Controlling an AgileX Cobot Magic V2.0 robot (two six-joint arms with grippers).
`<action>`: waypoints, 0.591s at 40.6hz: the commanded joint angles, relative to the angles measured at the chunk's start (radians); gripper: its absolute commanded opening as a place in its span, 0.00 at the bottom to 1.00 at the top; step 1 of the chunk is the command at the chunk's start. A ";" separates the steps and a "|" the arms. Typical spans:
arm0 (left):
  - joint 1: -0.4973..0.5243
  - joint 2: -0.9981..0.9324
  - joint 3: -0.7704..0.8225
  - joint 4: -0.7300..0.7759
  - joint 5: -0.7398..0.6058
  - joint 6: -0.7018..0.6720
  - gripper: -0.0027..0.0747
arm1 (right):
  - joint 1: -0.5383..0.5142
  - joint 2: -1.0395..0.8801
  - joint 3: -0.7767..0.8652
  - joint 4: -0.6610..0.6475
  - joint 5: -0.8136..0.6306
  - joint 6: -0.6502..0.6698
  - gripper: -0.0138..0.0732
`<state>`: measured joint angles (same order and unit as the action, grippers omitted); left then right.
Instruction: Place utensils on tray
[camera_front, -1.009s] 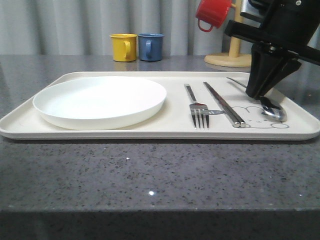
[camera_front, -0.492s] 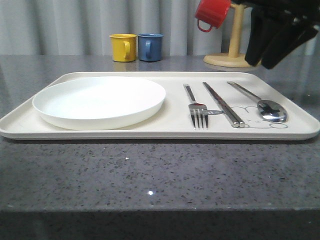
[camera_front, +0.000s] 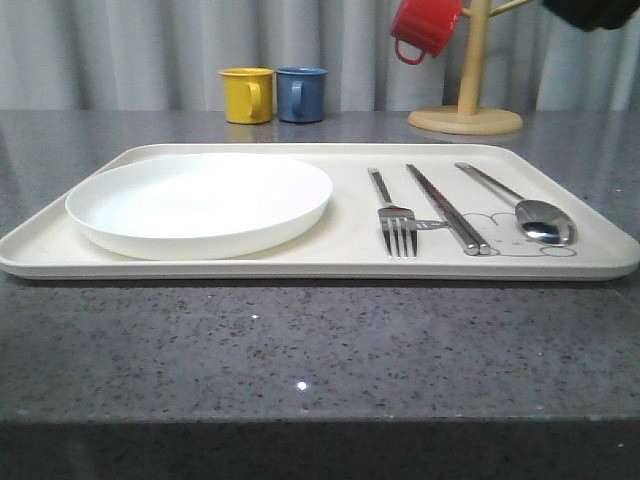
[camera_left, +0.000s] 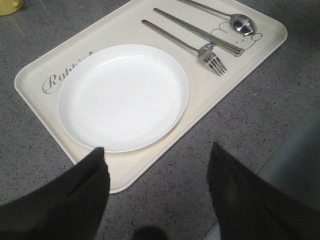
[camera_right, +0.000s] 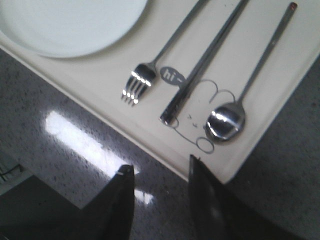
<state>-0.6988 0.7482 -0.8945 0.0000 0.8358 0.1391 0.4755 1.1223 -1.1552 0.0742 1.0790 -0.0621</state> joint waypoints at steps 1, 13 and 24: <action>-0.008 -0.004 -0.024 0.000 -0.071 -0.013 0.58 | -0.001 -0.121 0.047 -0.027 -0.031 -0.009 0.50; -0.008 -0.004 -0.024 0.000 -0.071 -0.013 0.58 | -0.001 -0.397 0.231 -0.027 -0.050 0.023 0.50; -0.008 -0.004 -0.024 0.000 -0.073 -0.013 0.58 | -0.001 -0.528 0.314 -0.027 -0.057 0.023 0.49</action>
<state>-0.6988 0.7482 -0.8945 0.0000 0.8358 0.1391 0.4755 0.6120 -0.8336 0.0543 1.0829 -0.0428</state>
